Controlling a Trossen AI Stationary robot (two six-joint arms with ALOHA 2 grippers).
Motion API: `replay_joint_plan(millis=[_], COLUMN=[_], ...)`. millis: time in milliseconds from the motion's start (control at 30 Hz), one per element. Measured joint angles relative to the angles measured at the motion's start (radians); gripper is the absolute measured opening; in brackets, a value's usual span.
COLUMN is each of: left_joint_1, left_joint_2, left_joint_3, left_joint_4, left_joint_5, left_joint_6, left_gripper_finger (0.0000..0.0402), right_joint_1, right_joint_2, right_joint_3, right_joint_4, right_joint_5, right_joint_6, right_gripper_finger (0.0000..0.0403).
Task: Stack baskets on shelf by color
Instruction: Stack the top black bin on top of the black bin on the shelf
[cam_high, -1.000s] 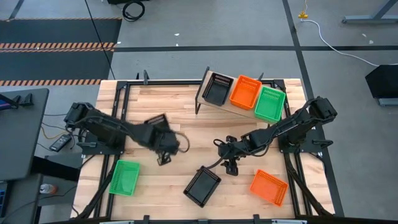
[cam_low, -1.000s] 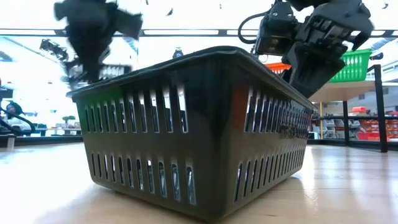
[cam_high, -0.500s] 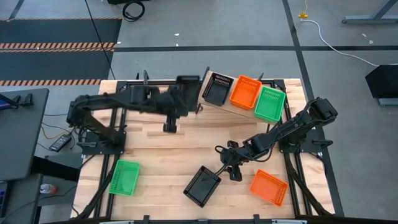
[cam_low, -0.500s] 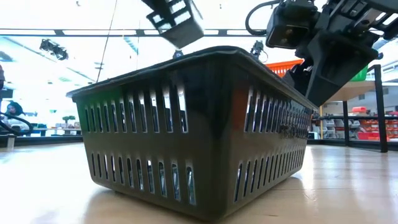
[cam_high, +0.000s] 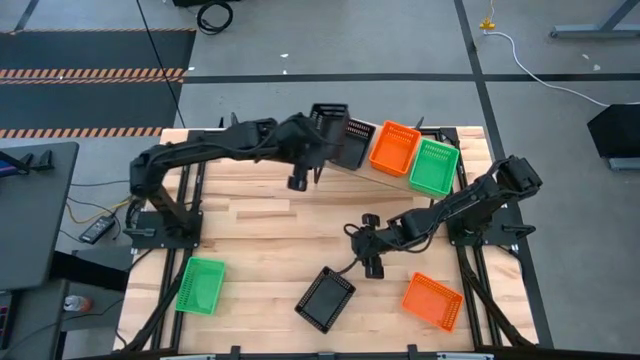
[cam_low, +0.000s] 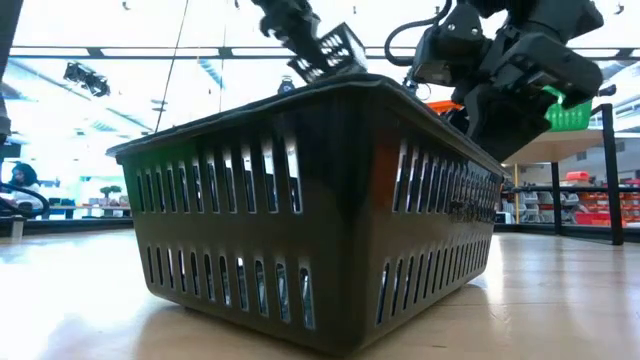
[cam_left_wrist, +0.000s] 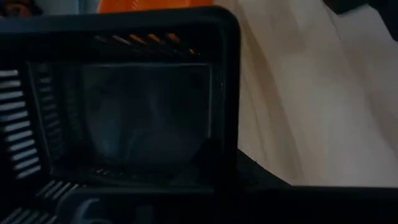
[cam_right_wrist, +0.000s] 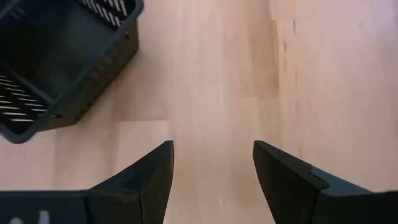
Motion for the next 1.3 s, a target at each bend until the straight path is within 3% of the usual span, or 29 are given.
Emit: replay_joint_plan(millis=[167, 467, 700, 967, 1300], left_joint_1=[0.040, 0.070, 0.092, 0.083, 0.078], left_joint_2=[0.087, 0.261, 0.307, 0.312, 0.312], left_joint_3=[0.101, 0.325, 0.340, 0.339, 0.339], left_joint_4=[0.066, -0.055, -0.103, -0.106, -0.086], left_joint_5=[0.073, 0.121, 0.099, 0.100, 0.090], left_joint_6=[0.041, 0.102, 0.093, 0.056, 0.033], left_gripper_finger=[0.0002, 0.0002, 0.0022, 0.0011, 0.0074], right_joint_1=[-0.011, -0.008, 0.027, 0.037, 0.032], right_joint_2=[0.000, 0.000, 0.000, 0.000, 0.000], right_joint_3=[0.000, 0.000, 0.000, -0.010, -0.047], right_joint_4=[0.004, 0.034, 0.032, 0.039, 0.039], right_joint_5=[-0.002, -0.037, -0.039, -0.035, -0.035], right_joint_6=[-0.003, 0.060, 0.070, 0.070, 0.068], right_gripper_finger=[0.0226, 0.0226, 0.0226, 0.0226, 0.0226])
